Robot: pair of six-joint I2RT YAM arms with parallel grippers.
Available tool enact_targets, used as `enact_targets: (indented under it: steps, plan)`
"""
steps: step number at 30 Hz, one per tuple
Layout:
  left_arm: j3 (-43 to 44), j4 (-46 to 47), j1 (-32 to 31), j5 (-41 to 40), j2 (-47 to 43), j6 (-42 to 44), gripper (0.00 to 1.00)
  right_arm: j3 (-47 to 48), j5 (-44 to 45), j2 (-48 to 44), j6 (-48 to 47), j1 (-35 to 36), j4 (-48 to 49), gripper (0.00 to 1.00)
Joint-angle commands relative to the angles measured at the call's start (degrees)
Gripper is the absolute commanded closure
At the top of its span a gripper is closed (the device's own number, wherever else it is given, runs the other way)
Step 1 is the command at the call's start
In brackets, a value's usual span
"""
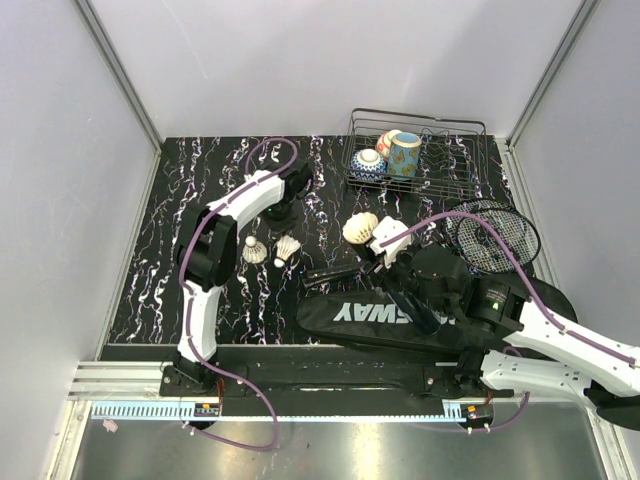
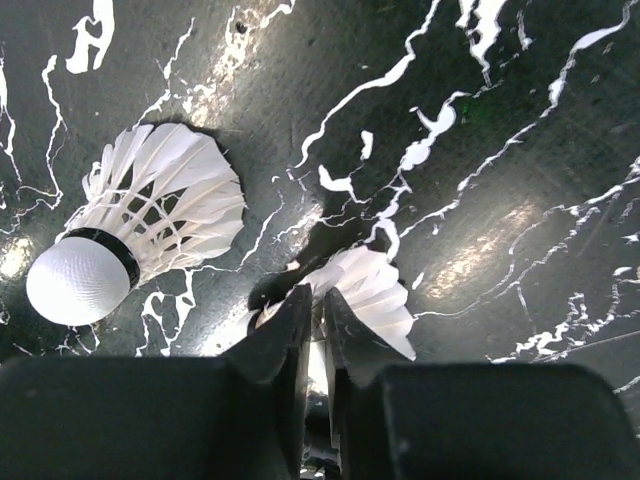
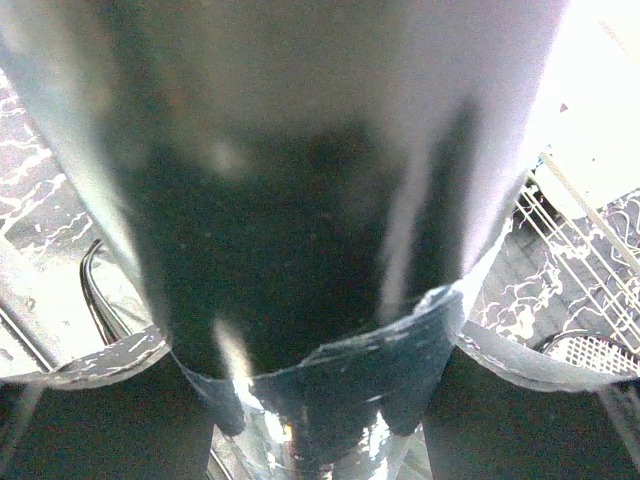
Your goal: Pack up the badminton gear
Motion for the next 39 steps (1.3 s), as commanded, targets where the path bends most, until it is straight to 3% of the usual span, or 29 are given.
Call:
enact_targets:
  steps: [1,2,9,11,15,16,19,23,31,39]
  plan:
    - [-1.8,0.1,-0.1,-1.5,-5.0,-0.9,0.93,2.0,0.3,0.0,-0.1,-0.1,3.3,0.56]
    - [-2.0,0.1,0.1,-1.6,-6.1,-0.6,1.00,1.9,0.2,0.0,-0.1,-0.1,3.2,0.56]
    - [-4.4,4.7,0.1,-0.7,-24.7,7.2,1.00,1.5,0.0,0.0,-0.3,-0.1,3.9,0.57]
    - [-6.8,13.7,0.7,4.8,-33.4,14.3,1.00,1.4,-0.2,0.5,-0.6,-0.1,4.3,0.57]
    - [-21.6,38.0,3.0,29.7,-49.0,19.5,1.00,1.9,-0.3,1.8,-1.2,-0.1,5.2,0.57]
    - [-24.1,47.9,3.4,33.1,-53.7,18.1,1.00,2.2,-0.2,2.0,-1.3,-0.1,5.4,0.57]
    - [-30.1,63.5,3.4,43.4,-58.5,13.4,1.00,3.0,-0.3,2.7,-1.4,-0.1,6.1,0.57]
    - [-33.4,78.4,2.7,56.0,-58.4,5.5,1.00,4.1,-0.7,3.8,-1.5,-0.1,6.8,0.57]
    - [-31.2,78.9,-4.9,58.5,-56.5,10.3,1.00,5.8,0.7,6.4,-2.2,-0.1,8.2,0.57]
    - [-29.0,73.9,-5.2,55.2,-58.6,14.3,1.00,4.4,1.3,5.7,-1.7,-0.1,8.4,0.58]
